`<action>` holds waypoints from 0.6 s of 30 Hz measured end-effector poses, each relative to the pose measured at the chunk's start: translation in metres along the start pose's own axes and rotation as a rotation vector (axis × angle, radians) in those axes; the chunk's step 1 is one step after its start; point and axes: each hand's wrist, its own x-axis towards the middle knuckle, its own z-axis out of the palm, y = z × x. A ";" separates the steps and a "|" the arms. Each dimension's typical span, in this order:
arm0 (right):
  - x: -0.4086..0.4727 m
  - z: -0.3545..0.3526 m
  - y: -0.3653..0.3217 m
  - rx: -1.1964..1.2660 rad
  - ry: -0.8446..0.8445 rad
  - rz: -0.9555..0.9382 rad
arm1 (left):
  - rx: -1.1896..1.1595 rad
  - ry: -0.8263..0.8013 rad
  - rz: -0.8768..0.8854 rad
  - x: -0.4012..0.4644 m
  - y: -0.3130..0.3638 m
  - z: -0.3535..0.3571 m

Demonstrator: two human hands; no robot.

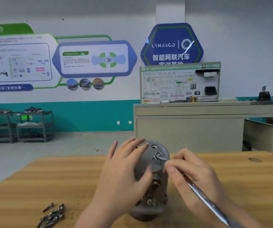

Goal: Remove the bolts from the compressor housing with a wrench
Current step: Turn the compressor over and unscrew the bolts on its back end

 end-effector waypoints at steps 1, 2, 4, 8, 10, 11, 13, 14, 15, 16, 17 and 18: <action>-0.002 -0.001 0.003 0.131 0.009 0.083 | 0.097 -0.097 0.013 0.012 0.003 -0.003; -0.003 -0.001 0.005 0.240 0.008 0.153 | 0.152 -0.165 0.026 0.022 0.004 -0.003; -0.001 0.000 0.006 0.392 0.011 0.254 | 0.149 -0.270 -0.002 0.039 0.008 -0.001; 0.005 -0.002 0.011 0.573 0.009 0.363 | -0.082 -0.320 -0.159 0.042 0.010 0.002; 0.009 -0.004 0.011 0.662 0.079 0.392 | -0.157 -0.273 -0.180 0.038 0.010 0.005; 0.011 -0.005 0.010 0.710 0.138 0.395 | -0.197 -0.228 -0.210 0.038 0.011 0.005; 0.017 -0.004 0.006 0.767 0.252 0.386 | -0.296 -0.103 -0.294 0.040 0.012 0.002; 0.019 -0.002 0.005 0.765 0.293 0.386 | -0.345 -0.026 -0.330 0.042 0.011 -0.001; 0.020 0.000 0.004 0.753 0.319 0.393 | -0.396 0.056 -0.371 0.042 0.009 -0.007; 0.020 0.005 0.001 0.740 0.335 0.407 | -0.454 0.140 -0.421 0.041 0.004 -0.014; 0.018 0.010 -0.002 0.728 0.341 0.429 | -0.509 0.224 -0.478 0.038 -0.005 -0.022; 0.016 0.015 -0.005 0.720 0.333 0.447 | -0.531 0.300 -0.532 0.034 -0.016 -0.029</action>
